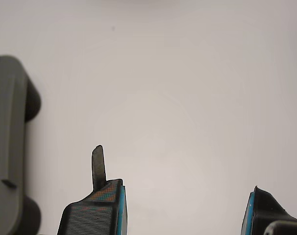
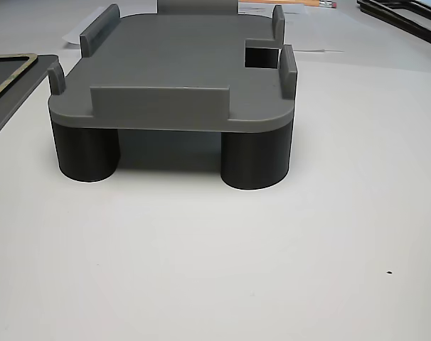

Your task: Move top rectangular frame to the holder.

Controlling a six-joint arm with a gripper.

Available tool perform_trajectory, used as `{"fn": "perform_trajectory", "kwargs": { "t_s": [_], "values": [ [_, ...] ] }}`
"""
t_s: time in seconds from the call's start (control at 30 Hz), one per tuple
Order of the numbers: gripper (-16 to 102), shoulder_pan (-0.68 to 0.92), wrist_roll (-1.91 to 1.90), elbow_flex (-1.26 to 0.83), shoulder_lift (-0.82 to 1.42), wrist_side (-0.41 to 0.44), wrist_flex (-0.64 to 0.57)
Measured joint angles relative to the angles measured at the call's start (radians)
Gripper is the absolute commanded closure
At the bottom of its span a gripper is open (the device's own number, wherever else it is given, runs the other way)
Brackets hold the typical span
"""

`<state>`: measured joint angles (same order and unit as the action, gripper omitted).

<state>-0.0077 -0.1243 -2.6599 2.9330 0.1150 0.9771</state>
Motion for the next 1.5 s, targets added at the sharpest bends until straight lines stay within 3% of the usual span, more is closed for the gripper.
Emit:
{"fn": "perform_trajectory", "kwargs": {
  "t_s": [0.47,0.83,1.07,1.5],
  "values": [
    [-14,0.0,0.0,0.0,0.0,0.0,0.0],
    [-14,0.0,0.041,0.0,-0.008,-0.067,-0.003],
    [-14,0.0,0.071,0.144,-0.14,-0.083,-0.002],
    [-14,0.298,0.405,0.68,-0.546,-0.144,0.368]
  ]
}}
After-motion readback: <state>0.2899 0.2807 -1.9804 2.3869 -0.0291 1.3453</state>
